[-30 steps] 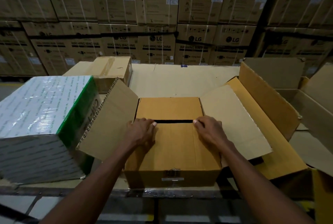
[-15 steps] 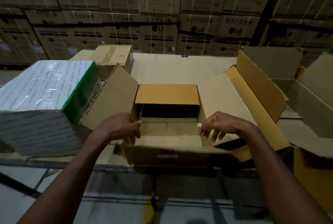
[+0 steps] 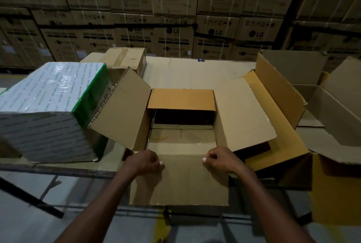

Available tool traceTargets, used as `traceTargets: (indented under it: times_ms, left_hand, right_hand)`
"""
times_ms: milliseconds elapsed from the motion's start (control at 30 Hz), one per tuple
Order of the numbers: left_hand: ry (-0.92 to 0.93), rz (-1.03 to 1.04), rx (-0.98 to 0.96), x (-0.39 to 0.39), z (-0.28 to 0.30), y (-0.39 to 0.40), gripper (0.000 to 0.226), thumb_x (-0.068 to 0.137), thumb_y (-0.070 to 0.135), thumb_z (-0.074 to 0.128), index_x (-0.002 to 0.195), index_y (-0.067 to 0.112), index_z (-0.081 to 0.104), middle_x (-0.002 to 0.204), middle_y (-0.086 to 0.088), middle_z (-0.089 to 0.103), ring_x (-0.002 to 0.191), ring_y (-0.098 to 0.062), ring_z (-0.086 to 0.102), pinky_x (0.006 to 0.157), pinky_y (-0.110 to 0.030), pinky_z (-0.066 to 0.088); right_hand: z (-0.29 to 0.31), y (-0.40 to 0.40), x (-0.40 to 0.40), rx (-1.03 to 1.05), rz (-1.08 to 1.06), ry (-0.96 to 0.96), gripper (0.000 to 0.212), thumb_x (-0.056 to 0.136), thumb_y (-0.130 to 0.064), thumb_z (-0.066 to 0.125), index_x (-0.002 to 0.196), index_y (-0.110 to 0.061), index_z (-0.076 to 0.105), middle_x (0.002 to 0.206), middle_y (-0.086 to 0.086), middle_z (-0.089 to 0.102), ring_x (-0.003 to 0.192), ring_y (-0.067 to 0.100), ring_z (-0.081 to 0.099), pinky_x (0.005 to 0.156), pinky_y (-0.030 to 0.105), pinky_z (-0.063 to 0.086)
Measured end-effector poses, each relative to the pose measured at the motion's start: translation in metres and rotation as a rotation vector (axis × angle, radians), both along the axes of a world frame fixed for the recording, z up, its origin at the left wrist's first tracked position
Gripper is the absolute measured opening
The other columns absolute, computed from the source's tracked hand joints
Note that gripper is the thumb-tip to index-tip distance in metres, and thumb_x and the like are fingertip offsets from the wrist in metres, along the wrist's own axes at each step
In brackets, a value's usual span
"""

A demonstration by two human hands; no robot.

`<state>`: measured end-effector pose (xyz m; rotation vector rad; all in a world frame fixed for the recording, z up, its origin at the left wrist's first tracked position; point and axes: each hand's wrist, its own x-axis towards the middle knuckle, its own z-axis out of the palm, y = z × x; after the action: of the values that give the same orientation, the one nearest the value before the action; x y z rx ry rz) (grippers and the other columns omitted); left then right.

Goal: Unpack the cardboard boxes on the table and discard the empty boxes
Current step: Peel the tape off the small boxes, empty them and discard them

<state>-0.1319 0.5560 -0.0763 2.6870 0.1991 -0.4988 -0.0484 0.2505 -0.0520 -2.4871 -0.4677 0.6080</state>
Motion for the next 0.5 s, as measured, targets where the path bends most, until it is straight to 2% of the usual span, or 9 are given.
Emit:
traceTargets:
  times_ms: [100,233,300,367,400,500]
  left_hand:
    - [-0.141,0.036,0.024,0.010,0.003,0.000,0.036,0.091,0.059,0.055,0.072,0.030,0.064,0.075,0.006,0.063,0.073,-0.016,0.063,0.061,-0.028,0.046]
    - [-0.329,0.101,0.032,0.035,0.016,-0.008,0.032,0.097,0.051,0.055,0.081,0.028,0.069,0.068,0.012,0.060,0.064,-0.006,0.057,0.054,-0.023,0.034]
    - [-0.366,0.125,0.022,0.056,0.017,-0.006,0.031,0.097,0.051,0.054,0.080,0.027,0.065,0.063,0.013,0.059,0.062,-0.007,0.059,0.053,-0.023,0.037]
    - [-0.353,0.140,0.010,0.081,0.015,0.002,0.029,0.095,0.052,0.055,0.086,0.027,0.068,0.068,0.010,0.066,0.066,-0.010,0.064,0.060,-0.028,0.052]
    - [-0.326,0.139,0.010,0.094,0.014,0.007,0.028,0.094,0.052,0.056,0.092,0.028,0.070,0.075,0.009,0.070,0.070,-0.011,0.066,0.066,-0.032,0.056]
    - [-0.255,0.135,0.008,0.132,0.010,0.023,0.032,0.092,0.050,0.061,0.108,0.025,0.071,0.095,0.004,0.074,0.084,-0.015,0.069,0.085,-0.041,0.056]
  right_hand:
    - [0.001,0.006,0.007,-0.004,-0.006,-0.030,0.029,0.096,-0.043,0.066,0.082,-0.019,0.075,0.087,-0.005,0.072,0.083,0.010,0.066,0.077,0.030,0.054]
    - [0.001,0.023,0.031,0.045,-0.040,-0.057,0.031,0.097,-0.041,0.066,0.078,-0.018,0.074,0.082,-0.007,0.071,0.078,0.007,0.064,0.069,0.025,0.047]
    - [0.000,0.037,0.050,0.051,-0.047,-0.073,0.026,0.097,-0.042,0.066,0.081,-0.022,0.073,0.084,-0.005,0.071,0.078,0.009,0.064,0.069,0.029,0.049]
    - [-0.003,0.052,0.072,0.031,-0.053,-0.082,0.020,0.097,-0.040,0.065,0.099,-0.023,0.075,0.097,-0.003,0.073,0.085,0.010,0.065,0.077,0.032,0.053]
    - [-0.004,0.059,0.085,0.022,-0.057,-0.075,0.023,0.097,-0.039,0.065,0.112,-0.022,0.074,0.108,-0.001,0.073,0.091,0.011,0.066,0.082,0.034,0.055]
    - [-0.011,0.076,0.123,-0.049,-0.049,-0.056,0.045,0.097,-0.037,0.065,0.139,-0.021,0.060,0.139,0.002,0.061,0.115,0.019,0.063,0.092,0.033,0.052]
